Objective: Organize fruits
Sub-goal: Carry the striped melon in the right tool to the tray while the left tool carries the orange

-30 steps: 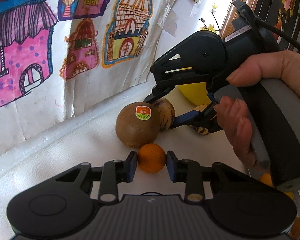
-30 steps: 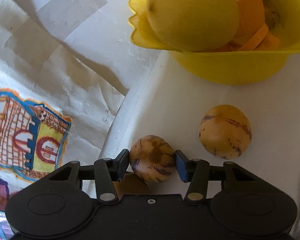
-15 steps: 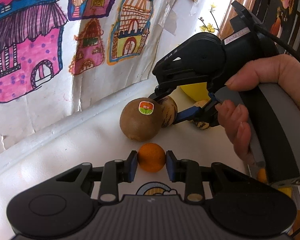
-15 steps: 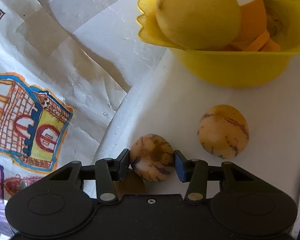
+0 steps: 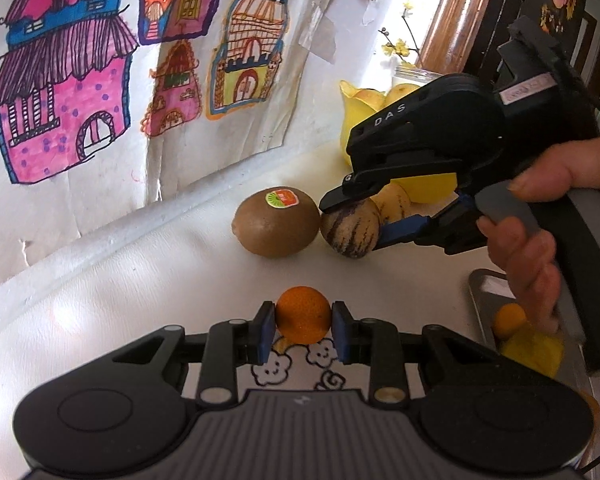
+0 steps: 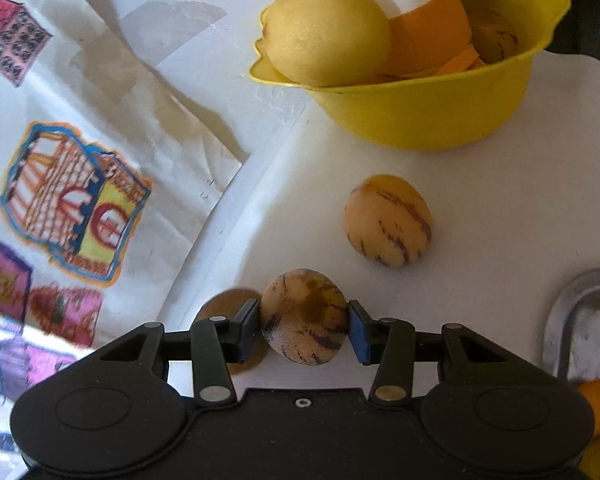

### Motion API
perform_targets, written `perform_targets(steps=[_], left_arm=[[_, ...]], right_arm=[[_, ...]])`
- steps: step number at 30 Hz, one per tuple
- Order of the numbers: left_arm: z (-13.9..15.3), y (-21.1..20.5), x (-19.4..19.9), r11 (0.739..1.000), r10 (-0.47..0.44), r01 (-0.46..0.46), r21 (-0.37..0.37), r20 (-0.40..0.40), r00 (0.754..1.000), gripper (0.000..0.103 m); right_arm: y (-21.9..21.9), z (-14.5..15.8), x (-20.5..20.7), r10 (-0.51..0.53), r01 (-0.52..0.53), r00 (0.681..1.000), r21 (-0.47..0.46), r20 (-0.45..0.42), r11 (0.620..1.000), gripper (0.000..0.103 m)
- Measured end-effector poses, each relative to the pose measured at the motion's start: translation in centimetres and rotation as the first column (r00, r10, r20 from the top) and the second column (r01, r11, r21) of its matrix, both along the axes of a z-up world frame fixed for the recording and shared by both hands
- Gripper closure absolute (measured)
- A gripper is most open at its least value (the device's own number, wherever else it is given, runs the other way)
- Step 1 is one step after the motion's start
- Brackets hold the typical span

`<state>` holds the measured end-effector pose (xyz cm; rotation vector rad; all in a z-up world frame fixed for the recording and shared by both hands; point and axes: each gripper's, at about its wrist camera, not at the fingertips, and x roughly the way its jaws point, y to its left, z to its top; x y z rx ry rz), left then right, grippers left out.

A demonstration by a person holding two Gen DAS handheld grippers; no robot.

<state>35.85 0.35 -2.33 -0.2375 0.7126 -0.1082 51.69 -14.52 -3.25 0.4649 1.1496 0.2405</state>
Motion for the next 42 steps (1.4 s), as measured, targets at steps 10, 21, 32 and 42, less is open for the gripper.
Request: perform_targets(steps=[10,21,32,42], left_arm=[[1.1,-1.9,-2.8,1.000,-0.024,0.024,0.009,0.004,1.000,0.071],[3.6,-6.4,-7.2,0.995,-0.098,0.098,0.011,0.039,0.994,0.071],[5.4,-11.5,-12.4,0.979,-0.202,0.202,0.009,0.063,0.977,0.071],[3.7,-15.3,-15.8,0.961,-0.278,0.278,-0.003,0.000,0.961,0.071]], right_arm=[[-4.0,2.8,-4.1,0.016,-0.017,0.999,0.038,0.037,0.999,0.055],[-8.9,7.8,-9.8,-0.038,0.036,0.997,0.022,0.065,0.999,0.055],[-15.9,10.5,-16.7,-0.079,0.082,0.993,-0.034,0.092,0.996,0.055],[-20.1,9.2,-22.2,-0.082,0.084,0.996,-0.052,0.047,0.995,0.055]])
